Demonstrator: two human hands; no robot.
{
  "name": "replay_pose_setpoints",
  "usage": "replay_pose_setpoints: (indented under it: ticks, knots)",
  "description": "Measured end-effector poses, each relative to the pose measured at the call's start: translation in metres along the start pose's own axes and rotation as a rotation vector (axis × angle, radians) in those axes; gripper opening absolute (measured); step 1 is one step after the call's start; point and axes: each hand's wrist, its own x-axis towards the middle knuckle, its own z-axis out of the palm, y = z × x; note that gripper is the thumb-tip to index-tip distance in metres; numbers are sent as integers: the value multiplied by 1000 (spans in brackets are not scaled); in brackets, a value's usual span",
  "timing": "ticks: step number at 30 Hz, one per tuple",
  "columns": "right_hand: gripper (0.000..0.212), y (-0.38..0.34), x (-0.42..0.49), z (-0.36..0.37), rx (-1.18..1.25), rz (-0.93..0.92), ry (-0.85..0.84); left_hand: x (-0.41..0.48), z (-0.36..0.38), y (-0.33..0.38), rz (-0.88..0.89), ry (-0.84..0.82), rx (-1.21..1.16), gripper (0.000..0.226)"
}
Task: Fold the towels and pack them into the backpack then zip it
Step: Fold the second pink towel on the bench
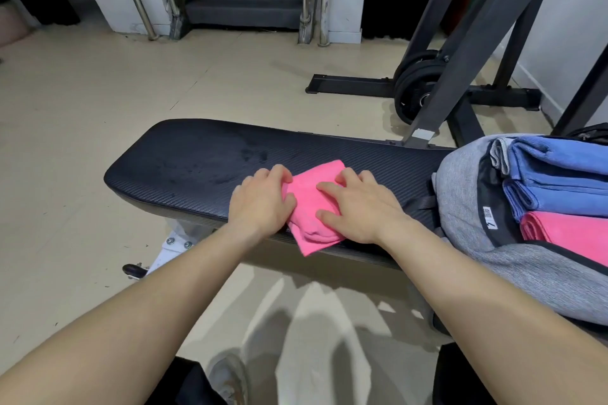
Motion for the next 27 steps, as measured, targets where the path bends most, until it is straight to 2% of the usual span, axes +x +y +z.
replay_pose_setpoints:
  ticks: [3,5,7,8,10,12,15,17,19,22,25,27]
  knots:
    - [57,-4,-10,-13,-53,26,1,18,-9,-3,122,-117,-149,27]
    - [46,-3,-7,-16,-31,30,123,25,-13,0,168,-160,-219,29]
    - [43,-4,2,-12,46,19,254,33,-16,9,133,-148,-218,30]
    - [46,-5,6,-8,99,18,264,36,-16,16,82,-118,-211,28]
    - [56,-9,14,6,162,20,196,37,-12,33,14,15,-147,23]
    - [61,-7,17,22,144,17,96,26,2,44,88,99,36,25]
    - [64,7,16,33,154,-8,27,4,30,34,146,-108,213,53]
    - [65,15,14,34,147,-21,1,-1,32,18,100,-200,185,63]
    - [67,18,14,32,143,-20,-31,-2,31,5,71,-225,152,69]
    - [72,18,18,22,153,-16,-96,1,24,2,94,-260,97,65]
    - [85,25,24,1,191,-29,-80,19,2,1,163,-230,-43,61]
    - [98,31,25,-10,243,-1,-81,30,-11,-4,153,-258,-81,75]
